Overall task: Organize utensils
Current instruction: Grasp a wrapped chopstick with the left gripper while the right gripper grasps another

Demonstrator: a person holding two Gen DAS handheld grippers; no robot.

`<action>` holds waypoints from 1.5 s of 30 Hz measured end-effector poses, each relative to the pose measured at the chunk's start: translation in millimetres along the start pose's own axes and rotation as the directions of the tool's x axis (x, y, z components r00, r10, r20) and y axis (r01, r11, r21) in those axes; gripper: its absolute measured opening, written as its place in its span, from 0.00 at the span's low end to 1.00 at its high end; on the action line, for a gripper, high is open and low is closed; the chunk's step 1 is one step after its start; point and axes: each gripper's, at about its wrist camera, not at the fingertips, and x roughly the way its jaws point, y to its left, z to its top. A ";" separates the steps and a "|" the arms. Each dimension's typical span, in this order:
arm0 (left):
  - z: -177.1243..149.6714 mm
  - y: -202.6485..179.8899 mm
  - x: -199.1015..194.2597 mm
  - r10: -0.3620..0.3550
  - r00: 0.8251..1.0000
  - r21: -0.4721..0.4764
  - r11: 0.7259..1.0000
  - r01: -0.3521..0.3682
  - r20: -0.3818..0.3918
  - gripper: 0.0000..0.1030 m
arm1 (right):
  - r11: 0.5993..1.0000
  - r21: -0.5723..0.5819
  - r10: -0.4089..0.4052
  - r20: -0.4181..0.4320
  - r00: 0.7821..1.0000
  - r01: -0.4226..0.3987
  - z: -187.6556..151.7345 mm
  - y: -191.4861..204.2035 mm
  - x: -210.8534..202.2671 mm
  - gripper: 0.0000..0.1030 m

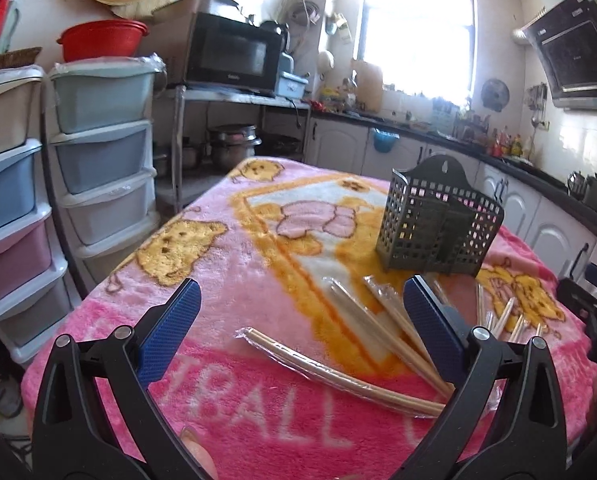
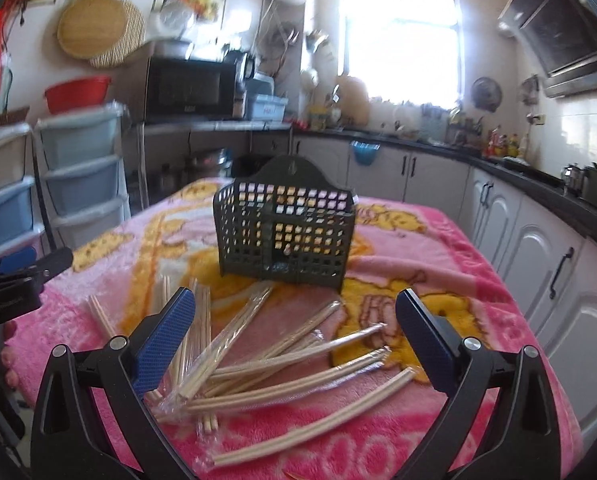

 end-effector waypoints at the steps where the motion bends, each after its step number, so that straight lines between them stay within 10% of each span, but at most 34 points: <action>1: 0.9 1.7 3.2 0.009 1.000 -0.002 1.000 -0.009 -0.017 0.91 | 1.000 0.006 0.001 -0.027 1.000 -0.001 2.5 1.0 10.0 0.94; 8: -1.7 15.5 31.3 -0.012 0.984 -0.043 0.999 0.004 -0.175 0.91 | 1.000 -0.007 0.021 -0.116 0.993 -0.022 16.6 6.6 53.9 0.94; 16: -12.1 42.8 67.5 -0.178 0.922 -0.254 0.963 0.091 -0.343 0.90 | 0.999 -0.017 0.041 -0.194 0.980 -0.045 22.2 11.7 95.5 0.94; 22: -17.4 55.1 95.5 -0.223 0.881 -0.362 0.930 0.064 -0.417 0.70 | 0.998 0.043 0.056 -0.296 0.954 -0.045 21.6 2.1 126.7 0.88; 38: -14.8 67.9 113.6 -0.168 0.899 -0.311 0.950 0.037 -0.405 0.21 | 0.983 0.177 0.133 -0.521 0.843 -0.046 13.4 3.8 192.0 0.56; 45: -13.8 74.2 116.6 -0.178 0.899 -0.293 0.954 0.059 -0.401 0.06 | 0.983 0.180 0.116 -0.541 0.833 -0.020 15.2 2.2 199.3 0.20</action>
